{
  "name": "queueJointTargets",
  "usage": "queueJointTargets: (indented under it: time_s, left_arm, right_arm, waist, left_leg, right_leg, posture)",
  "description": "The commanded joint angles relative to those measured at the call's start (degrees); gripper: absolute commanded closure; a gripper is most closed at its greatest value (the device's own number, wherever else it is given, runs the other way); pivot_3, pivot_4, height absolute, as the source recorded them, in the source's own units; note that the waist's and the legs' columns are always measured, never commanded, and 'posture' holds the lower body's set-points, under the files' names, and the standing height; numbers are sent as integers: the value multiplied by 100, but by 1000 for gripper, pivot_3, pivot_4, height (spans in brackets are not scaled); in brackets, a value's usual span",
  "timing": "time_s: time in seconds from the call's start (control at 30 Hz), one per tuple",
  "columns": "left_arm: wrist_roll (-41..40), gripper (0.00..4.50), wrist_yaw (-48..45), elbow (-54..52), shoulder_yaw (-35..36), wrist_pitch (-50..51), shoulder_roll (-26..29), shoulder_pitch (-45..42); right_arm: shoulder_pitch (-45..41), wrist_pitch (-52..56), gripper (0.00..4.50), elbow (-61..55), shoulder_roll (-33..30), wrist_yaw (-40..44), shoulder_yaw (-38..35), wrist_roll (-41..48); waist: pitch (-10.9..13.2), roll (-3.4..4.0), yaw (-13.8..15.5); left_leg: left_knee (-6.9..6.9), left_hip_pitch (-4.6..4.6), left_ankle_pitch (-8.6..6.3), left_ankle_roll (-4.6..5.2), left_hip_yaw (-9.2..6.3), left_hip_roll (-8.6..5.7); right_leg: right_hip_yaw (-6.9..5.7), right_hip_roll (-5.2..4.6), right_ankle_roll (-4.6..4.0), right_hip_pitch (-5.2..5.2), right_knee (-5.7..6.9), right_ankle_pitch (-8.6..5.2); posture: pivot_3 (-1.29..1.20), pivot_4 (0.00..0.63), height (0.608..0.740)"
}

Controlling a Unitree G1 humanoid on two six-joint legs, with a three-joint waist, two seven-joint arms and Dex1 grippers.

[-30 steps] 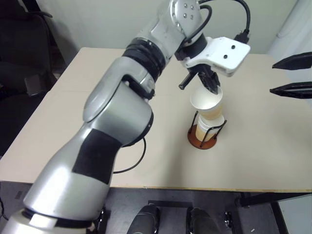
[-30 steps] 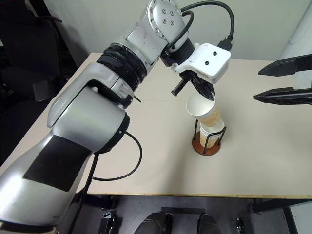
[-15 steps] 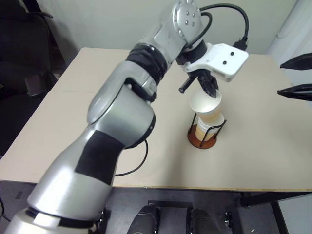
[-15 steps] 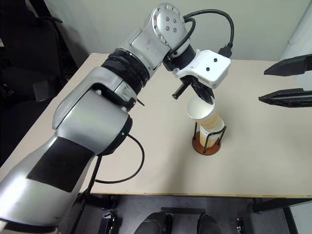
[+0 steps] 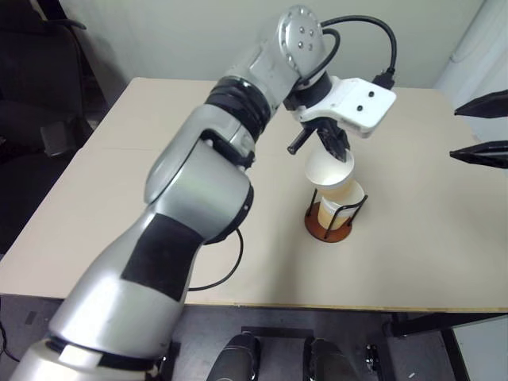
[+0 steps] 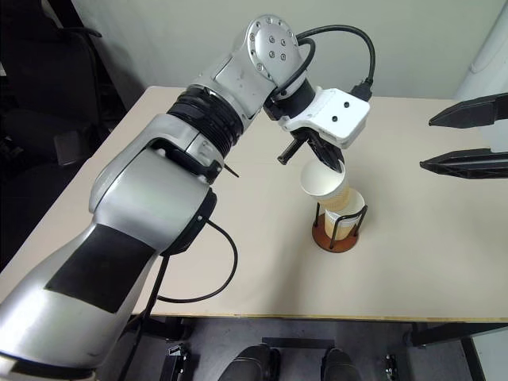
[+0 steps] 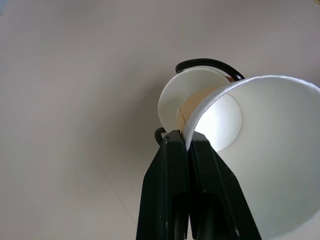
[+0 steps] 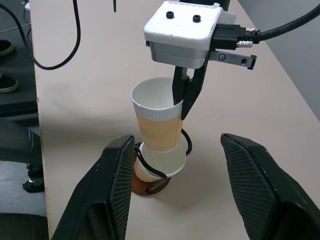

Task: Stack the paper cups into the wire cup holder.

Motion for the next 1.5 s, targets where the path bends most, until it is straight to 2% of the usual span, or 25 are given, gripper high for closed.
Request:
queueJointTargets:
  time_s: [0.03, 0.43, 0.87, 1.5]
  left_arm:
    - [68, 4461, -153, -50, 245, -27, -44, -106]
    - [265, 4461, 34, -35, 573, 44, -106, -273]
    - [599, 4461, 574, 6, 577, 26, -327, -112]
    - [833, 4461, 636, 10, 554, -29, -402, 107]
  right_arm:
    - [-46, -63, 1751, -5, -110, -52, -301, 67]
    - [75, -88, 1751, 42, -168, -20, -382, -9]
    - [258, 4, 1751, -70, -154, -84, -564, 50]
    - [327, -56, 1751, -78, -126, -166, -554, 85]
  waist:
    - [0, 0, 0]
    - [0, 0, 0]
    - [0, 0, 0]
    - [0, 0, 0]
  left_leg:
    - [0, 0, 0, 0, 0, 0]
    - [1, 1, -1, 4, 1, 0]
    - [2, 2, -1, 5, 3, 0]
    - [7, 4, 0, 7, 6, 0]
  right_leg:
    - [0, 0, 0, 0, 0, 0]
    - [0, 0, 1, 0, 1, 0]
    - [0, 0, 2, 2, 3, 1]
    - [1, 0, 5, 3, 6, 2]
  posture:
    - [0, 150, 740]
    - [0, 150, 740]
    - [0, 150, 740]
    - [0, 150, 740]
